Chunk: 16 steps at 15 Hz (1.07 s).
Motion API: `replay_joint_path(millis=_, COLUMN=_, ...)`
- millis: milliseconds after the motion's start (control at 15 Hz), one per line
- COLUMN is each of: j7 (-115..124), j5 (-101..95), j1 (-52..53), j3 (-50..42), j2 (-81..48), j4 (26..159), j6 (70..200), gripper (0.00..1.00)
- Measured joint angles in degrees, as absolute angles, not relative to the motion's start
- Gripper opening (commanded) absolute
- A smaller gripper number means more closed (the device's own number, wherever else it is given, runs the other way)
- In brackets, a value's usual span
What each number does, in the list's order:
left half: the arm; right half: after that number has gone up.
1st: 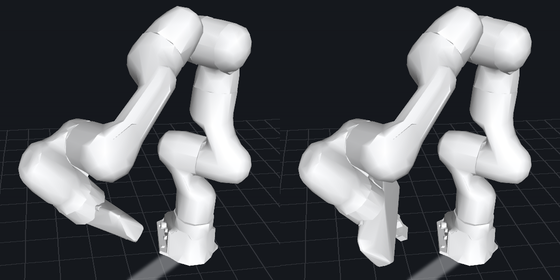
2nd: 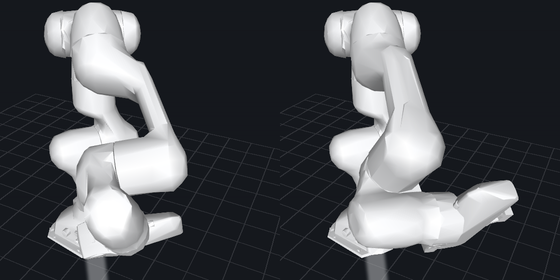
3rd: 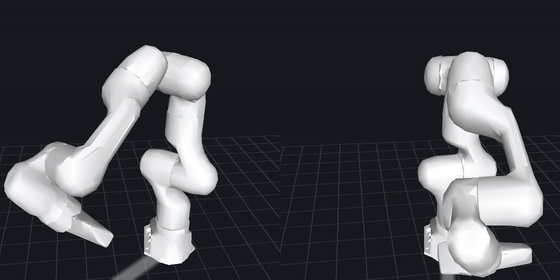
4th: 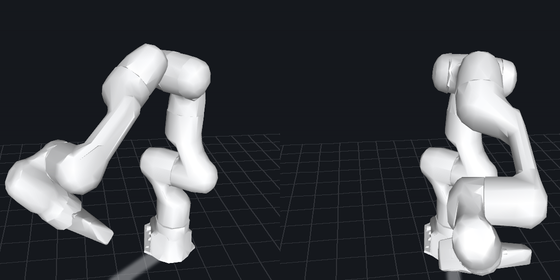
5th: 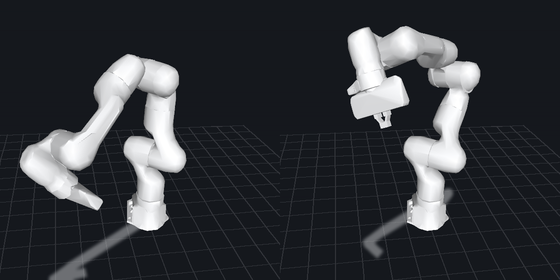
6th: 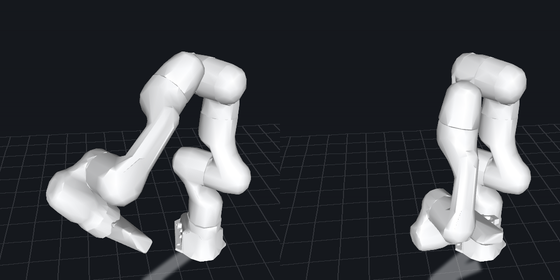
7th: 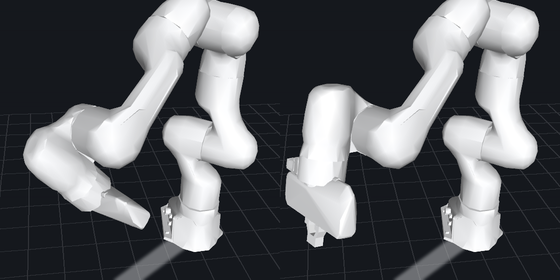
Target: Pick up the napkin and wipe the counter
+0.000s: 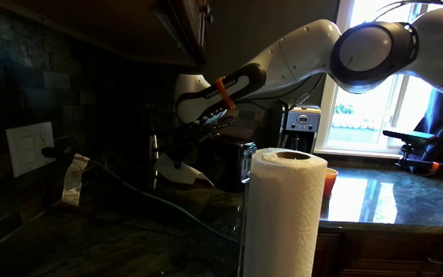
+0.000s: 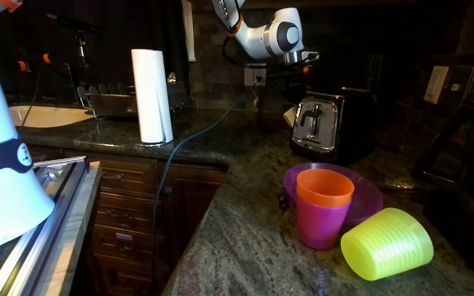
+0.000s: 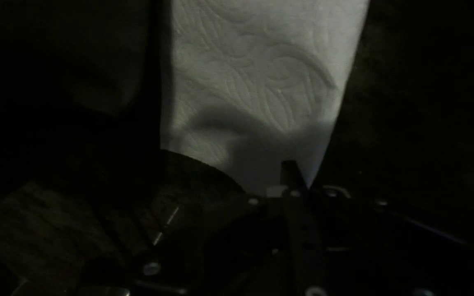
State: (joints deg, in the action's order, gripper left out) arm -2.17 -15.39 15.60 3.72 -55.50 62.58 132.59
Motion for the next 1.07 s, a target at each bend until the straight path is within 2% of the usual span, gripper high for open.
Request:
replay_joint_path(millis=600, j7=-10.89, j5=-16.63, j1=15.78, j3=2.45, j2=-55.71, j4=63.21, j6=138.11, gripper=0.00)
replay_joint_path(millis=1067, j7=-29.43, j5=-16.62, j1=14.47, j3=5.86, j2=-61.11, j4=57.13, j6=139.71, gripper=0.01)
